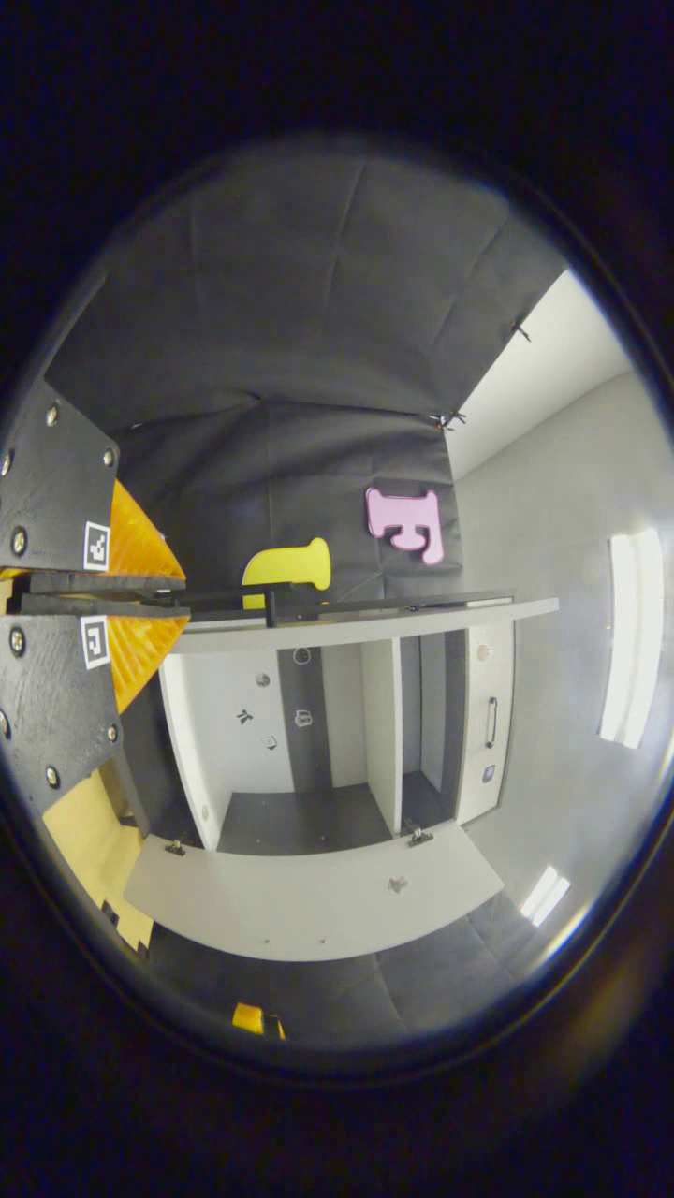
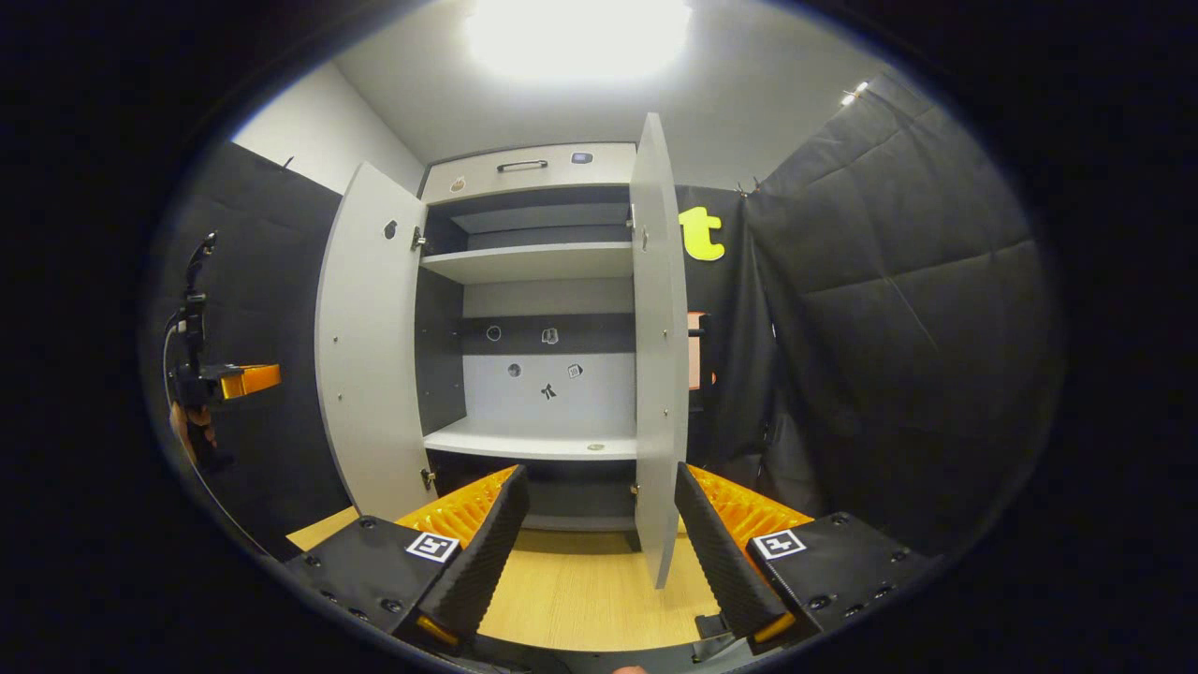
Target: Open the right door of the double-door shoe cabinet with the right hand, and open the left door with the left hand.
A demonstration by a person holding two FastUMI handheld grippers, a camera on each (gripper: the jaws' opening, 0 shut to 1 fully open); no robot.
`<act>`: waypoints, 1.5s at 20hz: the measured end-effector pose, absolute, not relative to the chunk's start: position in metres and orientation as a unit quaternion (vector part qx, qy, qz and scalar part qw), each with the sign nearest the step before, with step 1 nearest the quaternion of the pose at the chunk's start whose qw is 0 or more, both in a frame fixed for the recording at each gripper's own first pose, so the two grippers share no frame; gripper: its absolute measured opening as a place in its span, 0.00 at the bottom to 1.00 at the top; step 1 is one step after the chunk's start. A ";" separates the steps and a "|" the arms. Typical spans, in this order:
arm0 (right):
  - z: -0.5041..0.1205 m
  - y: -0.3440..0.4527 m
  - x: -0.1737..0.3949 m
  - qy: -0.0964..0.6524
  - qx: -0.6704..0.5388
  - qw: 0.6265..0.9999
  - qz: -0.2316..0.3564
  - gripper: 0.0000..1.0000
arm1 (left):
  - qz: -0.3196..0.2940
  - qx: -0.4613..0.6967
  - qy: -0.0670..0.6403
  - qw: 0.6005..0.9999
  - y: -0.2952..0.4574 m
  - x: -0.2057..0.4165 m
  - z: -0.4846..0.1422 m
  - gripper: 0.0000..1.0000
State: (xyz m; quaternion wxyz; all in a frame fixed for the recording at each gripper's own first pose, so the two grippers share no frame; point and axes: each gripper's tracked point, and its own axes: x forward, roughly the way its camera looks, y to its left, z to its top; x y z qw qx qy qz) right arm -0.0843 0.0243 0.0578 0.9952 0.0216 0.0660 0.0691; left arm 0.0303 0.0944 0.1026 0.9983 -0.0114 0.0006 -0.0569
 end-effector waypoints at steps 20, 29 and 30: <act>0.048 -0.040 -0.078 0.046 0.054 0.996 0.045 0.98 | -0.027 -0.030 0.011 0.999 0.057 -0.088 0.046 0.58; 0.053 -0.044 -0.083 0.035 0.049 0.997 0.039 0.98 | 0.002 -0.010 -0.002 1.000 0.064 -0.101 0.050 1.00; 0.054 -0.045 -0.083 0.034 0.047 0.998 0.038 0.98 | 0.010 -0.011 -0.004 1.000 0.068 -0.102 0.050 1.00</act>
